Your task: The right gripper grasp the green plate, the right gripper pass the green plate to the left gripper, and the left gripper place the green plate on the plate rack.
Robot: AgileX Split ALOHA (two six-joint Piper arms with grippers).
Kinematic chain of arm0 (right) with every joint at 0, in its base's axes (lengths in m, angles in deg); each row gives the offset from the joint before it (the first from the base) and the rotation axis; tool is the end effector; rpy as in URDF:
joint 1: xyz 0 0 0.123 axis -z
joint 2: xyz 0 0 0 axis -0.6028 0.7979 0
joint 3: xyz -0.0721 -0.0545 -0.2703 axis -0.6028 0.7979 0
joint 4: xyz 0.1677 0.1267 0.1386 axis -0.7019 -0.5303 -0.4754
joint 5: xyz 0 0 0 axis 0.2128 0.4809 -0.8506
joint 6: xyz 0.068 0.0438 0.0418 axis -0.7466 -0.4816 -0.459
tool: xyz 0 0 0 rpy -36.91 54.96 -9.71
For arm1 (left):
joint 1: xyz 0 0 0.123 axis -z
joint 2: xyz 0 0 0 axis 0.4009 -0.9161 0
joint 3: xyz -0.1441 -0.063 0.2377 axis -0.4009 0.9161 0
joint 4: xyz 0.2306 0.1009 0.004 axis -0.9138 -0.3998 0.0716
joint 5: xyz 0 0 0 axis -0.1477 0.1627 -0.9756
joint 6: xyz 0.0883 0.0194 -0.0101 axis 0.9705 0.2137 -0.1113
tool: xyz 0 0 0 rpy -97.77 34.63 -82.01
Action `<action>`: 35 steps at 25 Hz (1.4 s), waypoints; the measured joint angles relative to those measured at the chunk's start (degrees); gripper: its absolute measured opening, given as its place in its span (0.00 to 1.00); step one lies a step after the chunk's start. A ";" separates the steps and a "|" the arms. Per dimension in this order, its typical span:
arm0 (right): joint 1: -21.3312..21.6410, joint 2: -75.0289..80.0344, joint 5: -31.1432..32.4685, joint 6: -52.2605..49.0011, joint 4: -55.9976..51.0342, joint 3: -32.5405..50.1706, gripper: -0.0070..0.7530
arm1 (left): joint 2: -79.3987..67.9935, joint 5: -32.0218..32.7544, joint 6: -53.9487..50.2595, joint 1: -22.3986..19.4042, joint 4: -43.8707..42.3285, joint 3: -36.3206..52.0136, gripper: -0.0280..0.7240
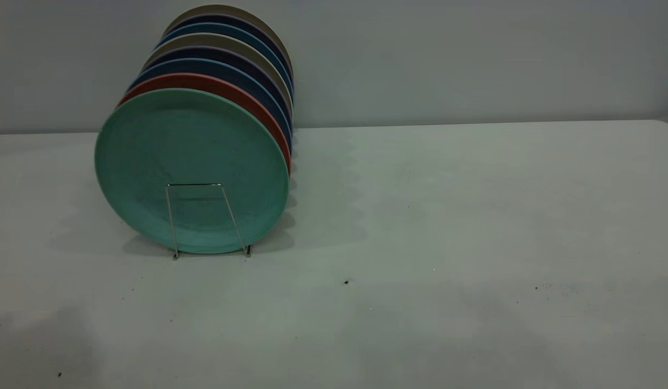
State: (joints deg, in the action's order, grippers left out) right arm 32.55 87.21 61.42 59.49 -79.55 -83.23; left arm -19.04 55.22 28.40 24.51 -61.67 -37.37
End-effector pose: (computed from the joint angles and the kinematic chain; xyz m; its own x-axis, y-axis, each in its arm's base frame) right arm 0.0131 0.0073 0.2643 -0.6302 -0.1769 -0.7560 -0.2123 0.9759 -0.0513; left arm 0.2208 -0.0268 0.4131 -0.4217 0.6976 -0.5793 0.6822 0.6649 0.3040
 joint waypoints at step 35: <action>-2.72 -8.86 -0.04 -4.40 3.38 0.20 0.52 | 60.94 -1.88 -50.37 0.00 -16.30 49.18 0.72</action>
State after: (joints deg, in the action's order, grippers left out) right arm 29.82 78.35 61.39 55.09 -76.16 -83.04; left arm 41.91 53.34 -21.97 24.51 -77.98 11.81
